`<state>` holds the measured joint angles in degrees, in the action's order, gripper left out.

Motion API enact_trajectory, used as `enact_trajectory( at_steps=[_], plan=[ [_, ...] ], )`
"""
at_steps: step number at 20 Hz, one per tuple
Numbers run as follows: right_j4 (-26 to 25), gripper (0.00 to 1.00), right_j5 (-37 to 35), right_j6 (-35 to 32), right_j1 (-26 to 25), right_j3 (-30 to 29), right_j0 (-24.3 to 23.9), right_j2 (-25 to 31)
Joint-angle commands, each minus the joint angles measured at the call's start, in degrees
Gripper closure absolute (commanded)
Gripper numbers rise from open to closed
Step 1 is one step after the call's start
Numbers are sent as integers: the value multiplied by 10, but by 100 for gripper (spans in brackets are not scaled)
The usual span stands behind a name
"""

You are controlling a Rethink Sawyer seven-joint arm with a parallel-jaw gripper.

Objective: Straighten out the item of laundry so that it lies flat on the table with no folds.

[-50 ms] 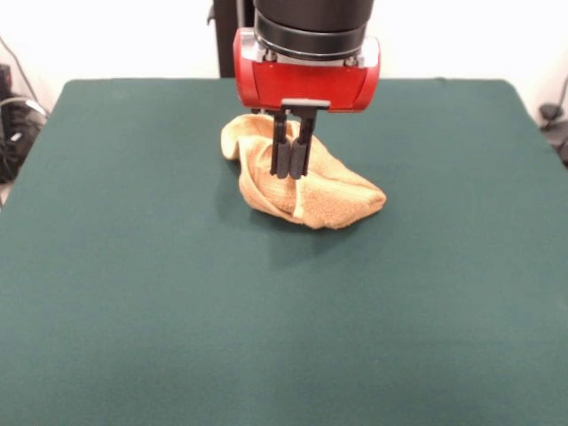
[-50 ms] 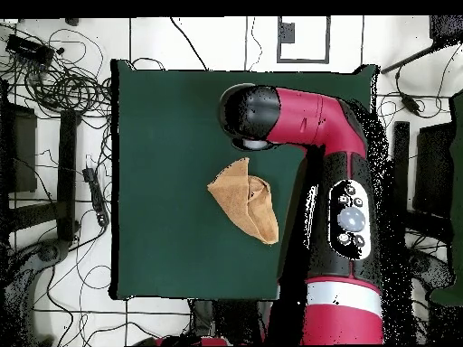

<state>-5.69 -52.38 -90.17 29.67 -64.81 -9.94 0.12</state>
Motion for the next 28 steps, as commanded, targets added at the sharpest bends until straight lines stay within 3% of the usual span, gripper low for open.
enact_trajectory(
  at_steps=[1, 28],
  plan=[
    [18, 100, -33, -67, -19, -49, -1, 31],
    [16, 100, -30, -49, -17, -51, -5, 39]
  ],
)
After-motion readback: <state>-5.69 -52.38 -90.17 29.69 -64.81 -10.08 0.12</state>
